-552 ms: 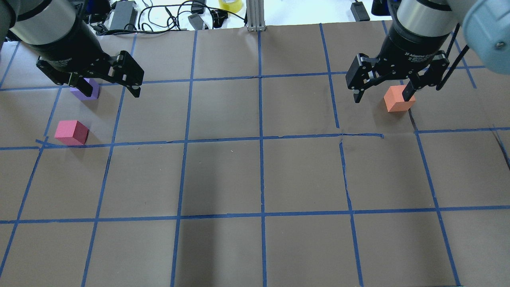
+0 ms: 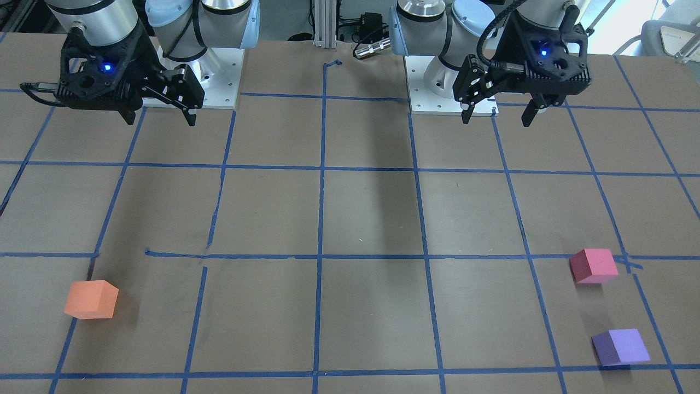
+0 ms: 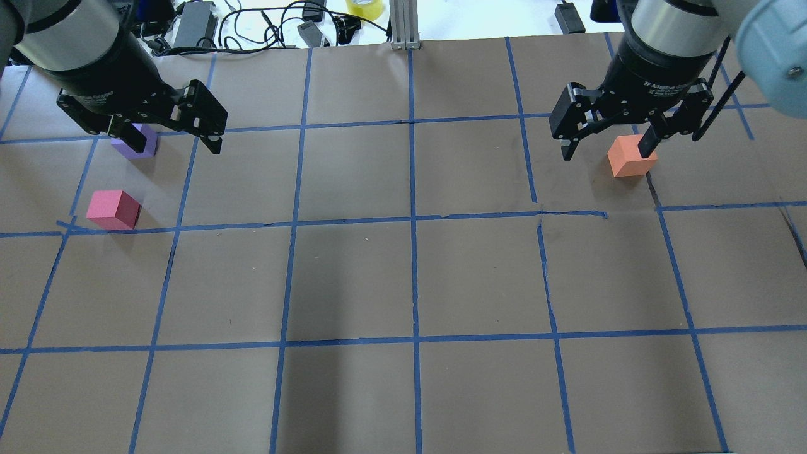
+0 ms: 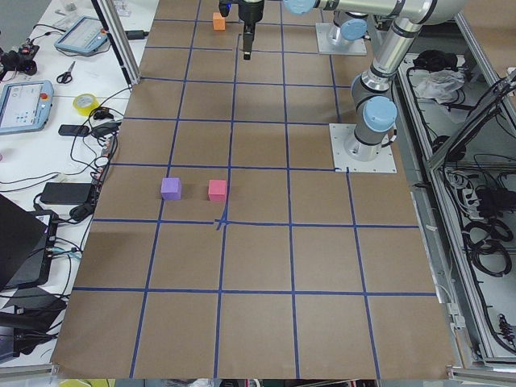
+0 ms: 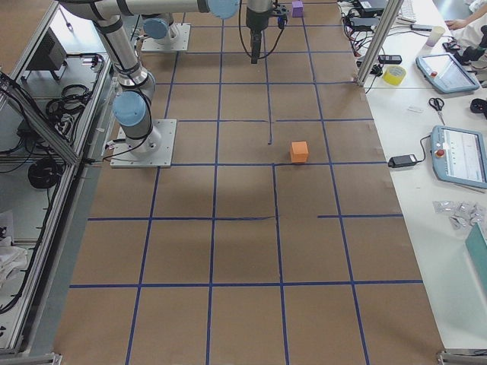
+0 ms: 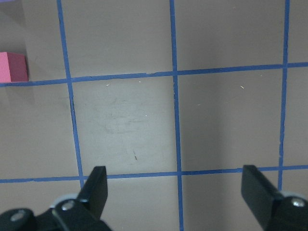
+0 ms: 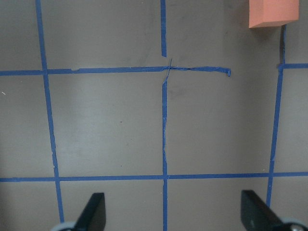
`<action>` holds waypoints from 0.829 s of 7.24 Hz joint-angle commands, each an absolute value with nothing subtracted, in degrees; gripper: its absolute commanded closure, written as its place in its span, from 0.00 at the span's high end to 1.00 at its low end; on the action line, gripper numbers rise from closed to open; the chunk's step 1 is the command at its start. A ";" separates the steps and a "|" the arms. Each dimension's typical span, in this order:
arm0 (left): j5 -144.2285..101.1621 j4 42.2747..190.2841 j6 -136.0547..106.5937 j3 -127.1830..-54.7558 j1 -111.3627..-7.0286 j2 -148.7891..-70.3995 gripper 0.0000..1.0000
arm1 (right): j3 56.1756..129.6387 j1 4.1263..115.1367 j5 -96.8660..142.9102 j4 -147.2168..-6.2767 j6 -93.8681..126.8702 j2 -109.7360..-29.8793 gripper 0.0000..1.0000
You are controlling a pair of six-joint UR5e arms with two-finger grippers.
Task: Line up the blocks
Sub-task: 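Move the right gripper above the orange cube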
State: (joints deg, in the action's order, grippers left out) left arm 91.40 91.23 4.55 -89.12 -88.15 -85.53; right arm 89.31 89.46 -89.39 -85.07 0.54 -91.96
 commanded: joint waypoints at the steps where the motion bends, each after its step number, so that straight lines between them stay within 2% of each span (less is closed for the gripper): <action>1: 91.41 91.23 4.48 -89.12 -88.15 -85.52 1.00 | 89.47 87.72 -89.29 -87.87 0.01 -91.06 1.00; 6: 91.41 91.32 4.57 -89.12 -88.15 -85.43 1.00 | 89.47 86.92 -89.38 -88.51 0.00 -90.62 1.00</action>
